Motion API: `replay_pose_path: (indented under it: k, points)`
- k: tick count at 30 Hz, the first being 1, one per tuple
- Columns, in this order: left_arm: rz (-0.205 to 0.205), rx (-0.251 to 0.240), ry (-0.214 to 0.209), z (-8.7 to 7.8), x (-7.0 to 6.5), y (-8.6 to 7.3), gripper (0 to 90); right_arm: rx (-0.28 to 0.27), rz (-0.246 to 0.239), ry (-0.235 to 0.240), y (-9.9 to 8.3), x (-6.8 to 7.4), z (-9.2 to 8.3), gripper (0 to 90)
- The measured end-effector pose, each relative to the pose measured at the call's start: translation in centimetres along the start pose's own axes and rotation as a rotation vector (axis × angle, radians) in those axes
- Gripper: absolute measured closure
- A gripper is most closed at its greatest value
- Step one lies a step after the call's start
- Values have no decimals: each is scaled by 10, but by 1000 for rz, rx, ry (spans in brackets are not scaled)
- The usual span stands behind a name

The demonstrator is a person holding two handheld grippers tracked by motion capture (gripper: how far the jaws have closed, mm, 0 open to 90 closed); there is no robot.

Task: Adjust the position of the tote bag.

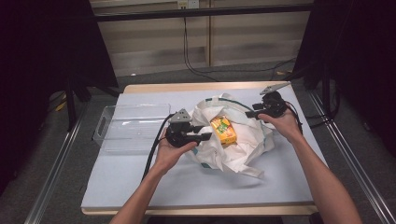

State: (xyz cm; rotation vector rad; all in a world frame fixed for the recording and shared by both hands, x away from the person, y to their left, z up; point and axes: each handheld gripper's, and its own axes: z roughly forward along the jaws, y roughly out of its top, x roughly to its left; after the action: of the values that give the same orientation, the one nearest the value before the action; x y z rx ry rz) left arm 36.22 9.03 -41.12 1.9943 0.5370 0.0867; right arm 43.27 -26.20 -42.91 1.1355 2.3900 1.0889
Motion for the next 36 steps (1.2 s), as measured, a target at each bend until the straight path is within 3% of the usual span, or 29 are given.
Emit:
replay_pose_path:
  k: [1, 2, 3, 4, 7, 14, 15, 21, 22, 26, 30, 34, 35, 36]
  points:
    - [1, 5, -5, -1, 0, 0, 774, 5, 9, 3, -1, 1, 3, 530]
    - [6, 18, -12, -1, -1, -1, 774, 5, 9, 3, -1, 1, 3, 530]
    - [9, 26, -21, -2, -1, -3, 856, 17, 9, 27, -3, 0, 6, 571]
    - [10, 38, -18, -3, -1, -4, 856, 17, 9, 27, -3, 0, 6, 571]
    - [2, 103, -9, -12, -1, -11, 874, 43, 3, 9, -5, -2, 6, 778]
    - [11, 248, 48, -41, 1, -27, 878, 80, 0, -5, -13, -7, 6, 844]
    - [21, 294, 60, -46, 1, -31, 878, 89, 2, -6, -15, -8, 6, 848]
    - [0, 353, 67, -54, 5, -47, 880, 94, -13, -28, -16, -8, 8, 852]
    - [-3, 359, 77, -56, 6, -52, 881, 103, -16, -47, -18, -9, 8, 853]
    - [-30, 380, 72, -57, 10, -73, 881, 103, -8, -43, -24, -13, 9, 854]
    - [-73, 354, 74, -53, 12, -89, 881, 116, 9, -46, -33, -13, 15, 855]
    - [-61, 286, 65, -54, 11, -84, 874, 119, -12, -56, -31, -10, 17, 855]
    - [-55, 261, 65, -56, 10, -81, 808, 116, -20, -56, -29, -6, 16, 855]
    - [-50, 245, 71, -58, 8, -77, 808, 116, -20, -56, -29, -6, 16, 855]
